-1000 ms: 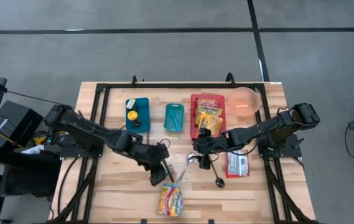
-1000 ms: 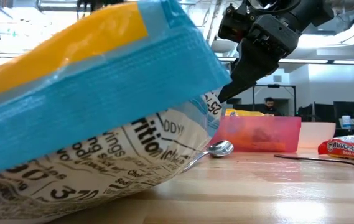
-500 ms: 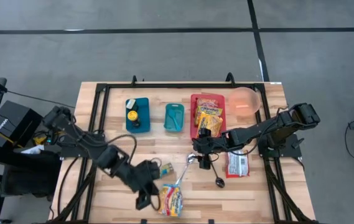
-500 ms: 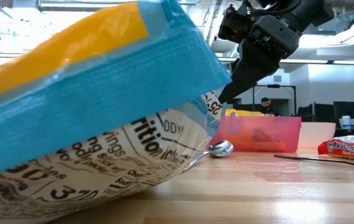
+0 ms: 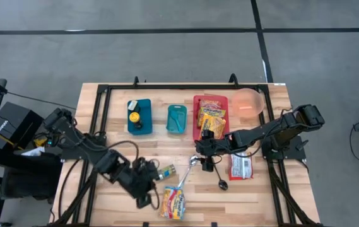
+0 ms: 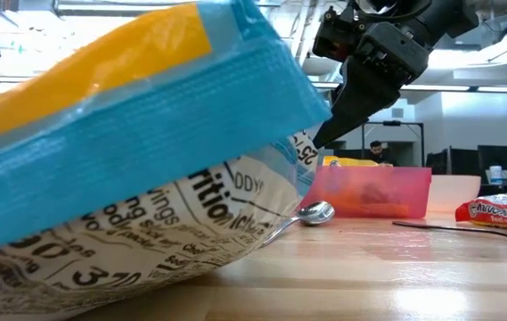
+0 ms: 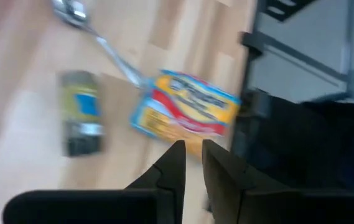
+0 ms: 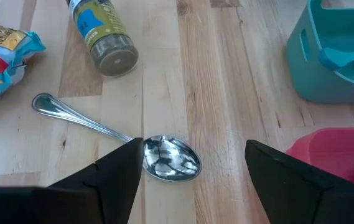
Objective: Pick & Place Food Item
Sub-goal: Put the black spice bottle into the blue bin
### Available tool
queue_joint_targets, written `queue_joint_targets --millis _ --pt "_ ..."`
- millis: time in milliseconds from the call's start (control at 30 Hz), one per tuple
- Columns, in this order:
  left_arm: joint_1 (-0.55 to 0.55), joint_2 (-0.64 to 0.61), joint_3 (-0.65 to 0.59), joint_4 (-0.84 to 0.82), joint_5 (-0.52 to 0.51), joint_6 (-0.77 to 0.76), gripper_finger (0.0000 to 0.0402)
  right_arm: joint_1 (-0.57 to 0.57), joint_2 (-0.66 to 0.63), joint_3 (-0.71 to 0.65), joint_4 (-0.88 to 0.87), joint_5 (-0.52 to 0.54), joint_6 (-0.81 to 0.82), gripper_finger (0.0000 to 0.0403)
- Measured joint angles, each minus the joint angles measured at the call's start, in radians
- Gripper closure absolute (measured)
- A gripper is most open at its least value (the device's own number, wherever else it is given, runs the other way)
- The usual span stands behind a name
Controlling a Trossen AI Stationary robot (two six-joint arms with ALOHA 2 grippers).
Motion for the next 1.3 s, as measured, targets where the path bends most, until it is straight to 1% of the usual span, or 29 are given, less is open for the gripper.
queue_joint_targets --millis 133,300,567,700,867,1033,1200,1300 --pt "0.076 0.0 -0.014 -0.015 -0.022 0.072 0.0354 0.0 0.0 0.0 0.0 0.0 0.0 0.0127" --pt "0.168 0.0 -0.06 -0.03 -0.024 0.158 0.0354 0.0 0.0 0.0 -0.004 -0.001 0.0 0.0127" --pt "0.263 0.001 -0.178 -0.035 -0.016 0.165 0.0354 0.0 0.0 0.0 -0.014 -0.001 0.0 0.0127" --pt "0.276 0.0 -0.234 0.019 -0.015 0.165 0.0354 0.0 0.0 0.0 -0.014 -0.001 0.0 0.0127" --pt "0.276 0.001 -0.31 0.16 0.045 0.171 0.0354 0.0 0.0 0.0 -0.014 -0.001 0.0 0.0127" --pt "0.276 0.001 -0.322 0.166 0.044 0.177 0.0354 0.0 0.0 0.0 -0.014 -0.001 0.0 0.0127" --pt "0.272 0.001 -0.322 0.204 0.045 0.316 0.0354 0.0 0.0 0.0 -0.014 -0.001 0.0 0.0127" --pt "0.272 0.001 -0.321 0.234 0.064 0.377 0.0354 0.0 0.0 0.0 -0.014 -0.001 0.0 0.0127"
